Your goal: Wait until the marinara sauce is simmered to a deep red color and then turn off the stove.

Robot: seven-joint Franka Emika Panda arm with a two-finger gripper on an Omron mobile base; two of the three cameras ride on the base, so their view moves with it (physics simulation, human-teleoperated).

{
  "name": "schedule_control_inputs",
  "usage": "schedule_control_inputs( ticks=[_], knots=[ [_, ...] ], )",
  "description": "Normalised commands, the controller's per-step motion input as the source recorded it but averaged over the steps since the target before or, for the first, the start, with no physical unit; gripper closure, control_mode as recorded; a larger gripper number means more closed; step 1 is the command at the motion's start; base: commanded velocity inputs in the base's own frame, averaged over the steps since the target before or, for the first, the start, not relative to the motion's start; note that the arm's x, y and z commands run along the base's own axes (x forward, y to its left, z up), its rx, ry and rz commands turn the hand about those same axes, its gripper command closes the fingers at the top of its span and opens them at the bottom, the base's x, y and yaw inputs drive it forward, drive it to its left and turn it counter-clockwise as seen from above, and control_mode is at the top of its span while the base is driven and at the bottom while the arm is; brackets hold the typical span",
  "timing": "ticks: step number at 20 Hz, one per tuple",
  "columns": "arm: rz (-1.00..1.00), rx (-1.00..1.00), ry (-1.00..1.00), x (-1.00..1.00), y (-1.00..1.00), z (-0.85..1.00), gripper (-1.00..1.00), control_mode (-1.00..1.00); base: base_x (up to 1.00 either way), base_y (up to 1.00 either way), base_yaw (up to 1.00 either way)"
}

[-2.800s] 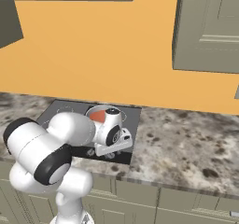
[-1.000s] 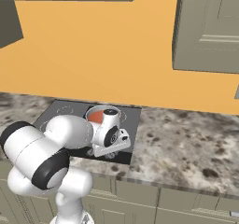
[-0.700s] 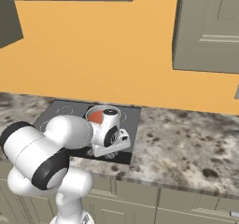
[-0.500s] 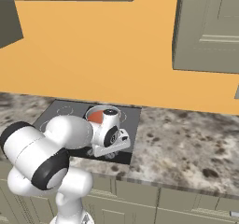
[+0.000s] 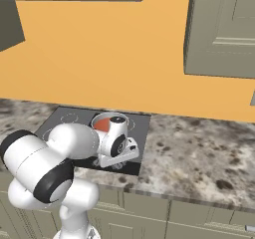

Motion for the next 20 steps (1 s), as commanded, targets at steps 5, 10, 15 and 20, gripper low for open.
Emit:
schedule_control_inputs(
  ticks=[5, 10, 15, 20],
  knots=[
    [0.00, 0.00, 0.00, 0.00, 0.00, 0.00, 1.00, -1.00, 0.00, 0.00, 0.00],
    [0.00, 0.00, 0.00, 0.00, 0.00, 0.00, 1.00, -1.00, 0.00, 0.00, 0.00],
    [0.00, 0.00, 0.00, 0.00, 0.00, 0.00, 1.00, -1.00, 0.00, 0.00, 0.00],
    [0.00, 0.00, 0.00, 0.00, 0.00, 0.00, 1.00, -1.00, 0.00, 0.00, 0.00]
  ],
)
